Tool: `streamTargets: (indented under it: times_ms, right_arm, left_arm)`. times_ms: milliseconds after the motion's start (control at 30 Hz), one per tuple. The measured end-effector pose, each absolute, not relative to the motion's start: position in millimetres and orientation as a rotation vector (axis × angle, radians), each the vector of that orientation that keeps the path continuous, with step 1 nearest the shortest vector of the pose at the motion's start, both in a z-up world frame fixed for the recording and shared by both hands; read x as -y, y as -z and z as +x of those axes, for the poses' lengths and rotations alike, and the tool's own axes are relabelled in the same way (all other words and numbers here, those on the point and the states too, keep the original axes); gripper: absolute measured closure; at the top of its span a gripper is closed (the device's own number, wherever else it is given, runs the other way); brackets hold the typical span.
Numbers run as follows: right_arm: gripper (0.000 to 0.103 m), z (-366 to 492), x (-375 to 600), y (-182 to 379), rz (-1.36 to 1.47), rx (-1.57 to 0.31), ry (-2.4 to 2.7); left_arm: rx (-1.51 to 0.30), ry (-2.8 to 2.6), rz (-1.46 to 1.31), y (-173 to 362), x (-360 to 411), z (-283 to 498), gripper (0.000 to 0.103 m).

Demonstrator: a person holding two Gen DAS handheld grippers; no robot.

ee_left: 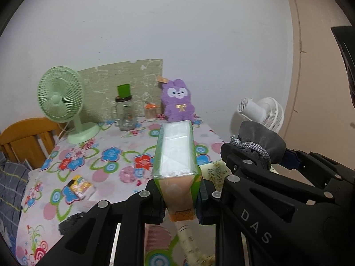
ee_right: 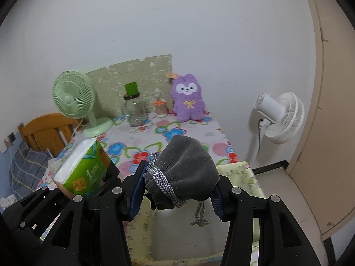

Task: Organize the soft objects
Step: 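Carry the grey pouch with the right tool over the paper box while the left tool holds the tissue box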

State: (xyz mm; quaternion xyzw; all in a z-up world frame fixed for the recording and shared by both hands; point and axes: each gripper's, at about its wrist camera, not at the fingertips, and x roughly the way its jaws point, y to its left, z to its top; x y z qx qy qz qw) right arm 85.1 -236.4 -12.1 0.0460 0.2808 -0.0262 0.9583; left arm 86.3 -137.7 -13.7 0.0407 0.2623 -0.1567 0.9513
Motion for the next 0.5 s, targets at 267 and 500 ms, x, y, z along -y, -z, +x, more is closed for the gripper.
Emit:
streamTargets:
  times_ms: [267,500]
  right_arm:
    - [0.049,97.5,265.1,23.3,0.112,-0.592,0.088]
    - [0.049,110.1,286.1,39.3,0.135,-0.629,0.119]
  left_arm:
    - [-0.561,0.352,0.1,22.8,164.4,101.3,0.084]
    - [-0.604,0.383,0.117,38.0,185.8,117.1,0.083]
